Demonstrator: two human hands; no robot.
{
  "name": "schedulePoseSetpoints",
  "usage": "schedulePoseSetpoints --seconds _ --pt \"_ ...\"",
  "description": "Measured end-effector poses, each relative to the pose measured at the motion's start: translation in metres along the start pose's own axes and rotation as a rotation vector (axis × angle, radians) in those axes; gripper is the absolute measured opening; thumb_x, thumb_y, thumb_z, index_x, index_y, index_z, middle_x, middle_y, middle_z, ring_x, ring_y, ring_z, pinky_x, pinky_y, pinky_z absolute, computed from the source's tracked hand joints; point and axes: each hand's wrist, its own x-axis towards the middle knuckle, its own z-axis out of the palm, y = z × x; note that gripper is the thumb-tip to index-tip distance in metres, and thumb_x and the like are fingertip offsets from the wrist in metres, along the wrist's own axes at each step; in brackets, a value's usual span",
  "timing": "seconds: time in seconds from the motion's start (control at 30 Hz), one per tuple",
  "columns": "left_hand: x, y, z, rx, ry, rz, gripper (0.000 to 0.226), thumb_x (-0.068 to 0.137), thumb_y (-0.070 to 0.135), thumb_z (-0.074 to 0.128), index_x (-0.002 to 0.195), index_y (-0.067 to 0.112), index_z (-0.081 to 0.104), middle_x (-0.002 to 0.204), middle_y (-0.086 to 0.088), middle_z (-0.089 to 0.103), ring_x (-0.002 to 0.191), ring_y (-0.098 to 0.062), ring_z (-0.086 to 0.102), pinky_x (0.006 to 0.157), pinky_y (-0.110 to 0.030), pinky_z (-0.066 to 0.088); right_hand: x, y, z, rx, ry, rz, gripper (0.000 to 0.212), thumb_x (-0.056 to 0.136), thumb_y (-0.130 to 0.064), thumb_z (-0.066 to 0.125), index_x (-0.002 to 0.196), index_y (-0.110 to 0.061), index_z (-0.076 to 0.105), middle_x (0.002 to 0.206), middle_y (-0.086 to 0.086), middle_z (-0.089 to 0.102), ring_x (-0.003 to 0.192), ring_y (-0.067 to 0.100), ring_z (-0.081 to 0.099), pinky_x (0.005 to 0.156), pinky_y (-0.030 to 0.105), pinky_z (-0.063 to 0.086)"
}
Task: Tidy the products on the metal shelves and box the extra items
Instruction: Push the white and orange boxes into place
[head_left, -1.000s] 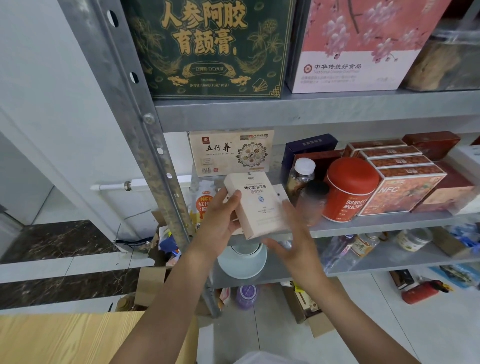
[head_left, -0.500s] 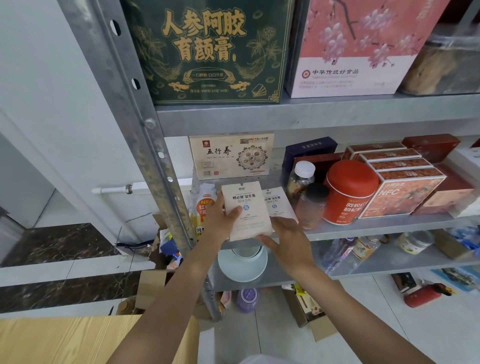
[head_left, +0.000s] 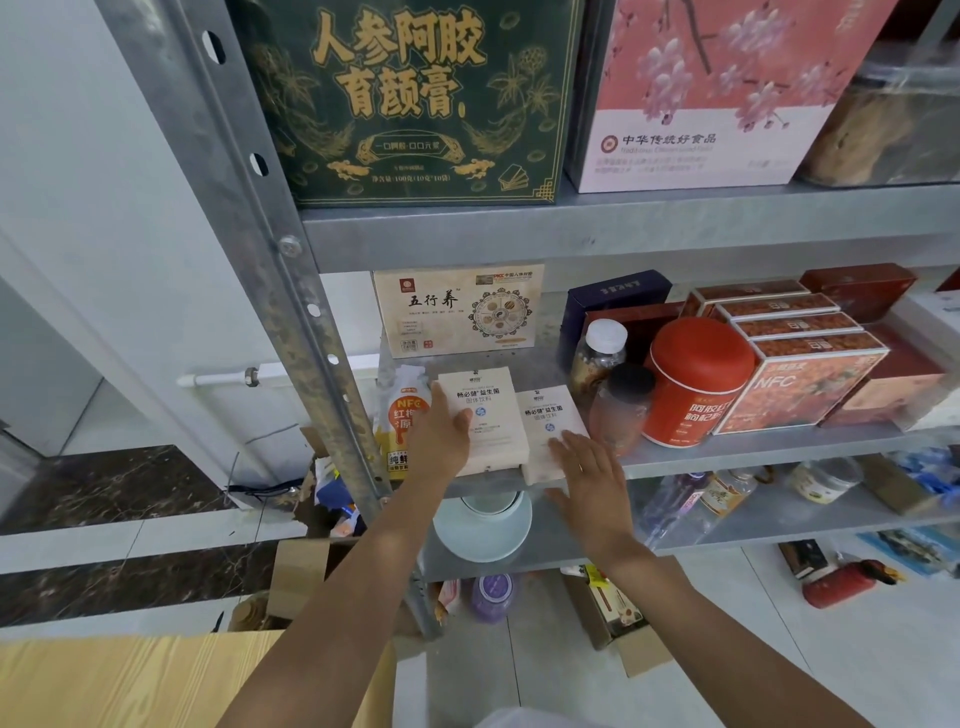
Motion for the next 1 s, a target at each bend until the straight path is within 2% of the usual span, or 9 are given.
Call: schedulePoseSetpoints --seconds 0.1,0.23,0.4,0.47,0.57,0.67,0.77,0.9,1.0 --pt "-0.002 -0.001 -0.002 -0.073 0.013 0.008 0.061 0.104 0.025 0.042 0.156 0.017 0.011 0.138 -0.012 0.053 0.12 -0.031 0.057 0.096 -0.04 0.05 0.0 0.0 0.001 0.131 0.046 0.052 0.052 0.085 -0.022 0.074 0.133 -0.012 0.056 0.15 0.012 0.039 0.142 0.033 0.029 0.114 0.047 0.03" --pt "-0.005 -0.003 -0.004 -0.122 0.038 0.009 0.065 0.104 0.023 0.042 0.156 0.02 0.004 0.14 -0.012 0.051 0.113 -0.028 0.059 0.084 -0.036 0.051 0.0 0.003 0.003 0.165 0.028 0.002 0.05 0.085 -0.013 0.073 0.132 -0.008 0.057 0.153 0.009 0.037 0.145 0.035 0.024 0.109 0.052 0.039" --pt "-0.004 -0.007 -0.002 -0.097 0.043 0.011 0.061 0.104 0.026 0.041 0.156 0.02 0.01 0.133 -0.017 0.055 0.105 -0.029 0.061 0.075 -0.03 0.048 -0.007 0.01 -0.007 0.199 0.132 -0.081 0.05 0.072 -0.004 0.082 0.12 -0.004 0.067 0.134 0.008 0.06 0.131 0.039 0.047 0.084 0.05 0.057" --pt "-0.003 -0.007 -0.003 -0.093 0.035 0.018 0.06 0.105 0.027 0.04 0.156 0.02 0.011 0.136 -0.016 0.054 0.111 -0.03 0.06 0.076 -0.028 0.046 -0.015 0.012 -0.014 0.215 0.23 -0.11 0.054 0.063 -0.002 0.087 0.114 -0.003 0.07 0.126 0.01 0.065 0.123 0.039 0.054 0.078 0.047 0.057" --pt "-0.005 -0.005 -0.005 -0.056 0.001 0.016 0.059 0.105 0.029 0.038 0.156 0.019 0.011 0.141 -0.016 0.047 0.118 -0.029 0.055 0.089 -0.033 0.048 -0.026 0.014 -0.027 0.304 0.35 -0.164 0.056 0.062 -0.003 0.087 0.116 -0.003 0.069 0.127 0.007 0.063 0.124 0.033 0.052 0.091 0.04 0.049" --pt "-0.015 -0.004 -0.009 0.026 0.156 0.093 0.053 0.103 0.026 0.043 0.152 0.012 0.027 0.147 -0.017 0.038 0.133 -0.03 0.039 0.107 -0.038 0.038 -0.04 0.003 -0.044 0.716 0.32 0.06 0.05 0.077 -0.006 0.077 0.125 -0.015 0.062 0.135 -0.001 0.057 0.132 0.021 0.048 0.105 0.038 0.042" --pt "-0.031 0.01 -0.018 -0.221 0.37 0.345 0.039 0.101 0.019 0.051 0.138 0.006 0.05 0.144 -0.015 0.044 0.134 -0.028 0.039 0.111 -0.039 0.035 -0.049 -0.011 -0.068 1.16 0.343 0.393 0.029 0.085 -0.018 0.068 0.111 -0.03 0.064 0.118 -0.014 0.067 0.119 0.018 0.06 0.089 0.031 0.056" --pt "-0.052 0.036 -0.031 -0.674 -0.033 0.3 0.057 0.092 0.049 0.051 0.14 0.018 0.048 0.136 -0.004 0.057 0.115 -0.016 0.061 0.104 -0.042 0.048 -0.051 -0.017 -0.093 1.886 0.203 0.496 0.039 0.086 -0.035 0.057 0.12 -0.016 0.061 0.122 0.006 0.068 0.115 0.023 0.064 0.086 0.041 0.058" --pt "-0.062 0.043 -0.029 -0.81 -0.223 0.304 0.056 0.089 0.044 0.052 0.139 0.02 0.05 0.11 0.004 0.073 0.1 -0.016 0.071 0.084 -0.034 0.059 -0.048 -0.026 -0.1 2.145 0.077 0.53 0.041 0.091 -0.034 0.052 0.128 -0.015 0.056 0.126 0.012 0.065 0.117 0.027 0.062 0.083 0.042 0.058"
